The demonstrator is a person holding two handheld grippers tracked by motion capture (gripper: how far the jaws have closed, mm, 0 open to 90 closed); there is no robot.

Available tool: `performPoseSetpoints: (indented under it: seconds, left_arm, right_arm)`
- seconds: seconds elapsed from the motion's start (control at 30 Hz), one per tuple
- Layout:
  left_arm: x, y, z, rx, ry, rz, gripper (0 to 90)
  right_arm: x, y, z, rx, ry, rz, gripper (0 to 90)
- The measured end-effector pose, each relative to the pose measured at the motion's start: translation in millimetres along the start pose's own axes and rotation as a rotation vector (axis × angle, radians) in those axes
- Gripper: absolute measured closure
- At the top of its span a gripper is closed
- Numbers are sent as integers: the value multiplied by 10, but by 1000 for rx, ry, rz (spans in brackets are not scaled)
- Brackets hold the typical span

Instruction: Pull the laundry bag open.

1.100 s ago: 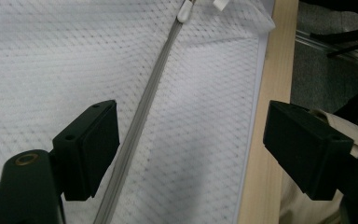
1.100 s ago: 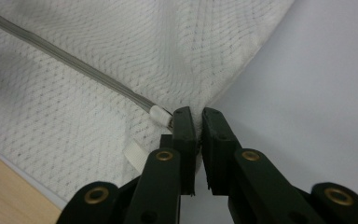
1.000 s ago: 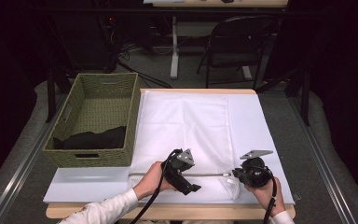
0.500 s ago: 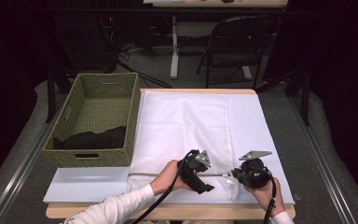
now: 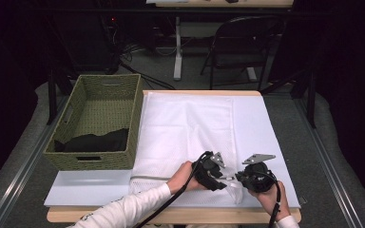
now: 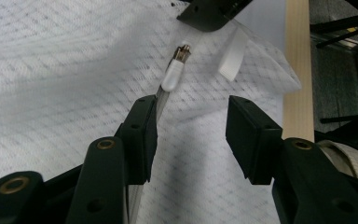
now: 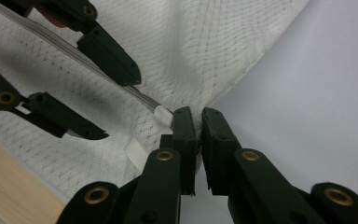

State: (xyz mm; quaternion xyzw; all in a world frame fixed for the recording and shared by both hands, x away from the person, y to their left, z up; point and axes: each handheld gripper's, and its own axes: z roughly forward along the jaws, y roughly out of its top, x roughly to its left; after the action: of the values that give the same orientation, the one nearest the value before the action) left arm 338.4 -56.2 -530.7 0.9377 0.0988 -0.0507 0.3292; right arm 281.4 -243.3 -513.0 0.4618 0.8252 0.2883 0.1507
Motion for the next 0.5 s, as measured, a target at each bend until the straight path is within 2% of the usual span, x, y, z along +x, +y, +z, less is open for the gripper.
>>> performPoseSetpoints:
  seconds: [0.03, 0.07, 0.13, 0.17, 0.23, 0.37, 0.5]
  left_arm:
    - [7, 14, 14, 14, 5, 3, 538]
    - [11, 22, 35, 8, 11, 1, 539]
    - [24, 42, 64, 18, -3, 15, 574]
    - [20, 52, 77, 25, 6, 23, 584]
    - [10, 70, 109, 35, -1, 33, 610]
    - [16, 96, 158, 37, 27, 22, 611]
    - [56, 117, 191, 43, 14, 20, 617]
  right_arm:
    - [0, 0, 0, 0, 0, 0, 849]
    - [2, 2, 1, 0, -2, -9, 849]
    - [14, 5, -5, 0, -6, -14, 849]
    - [13, 5, 1, -4, -2, -22, 849]
    - [18, 3, 3, -5, -4, -22, 849]
    - [26, 4, -1, -4, -7, -32, 849]
    - [37, 7, 0, 1, -2, -34, 849]
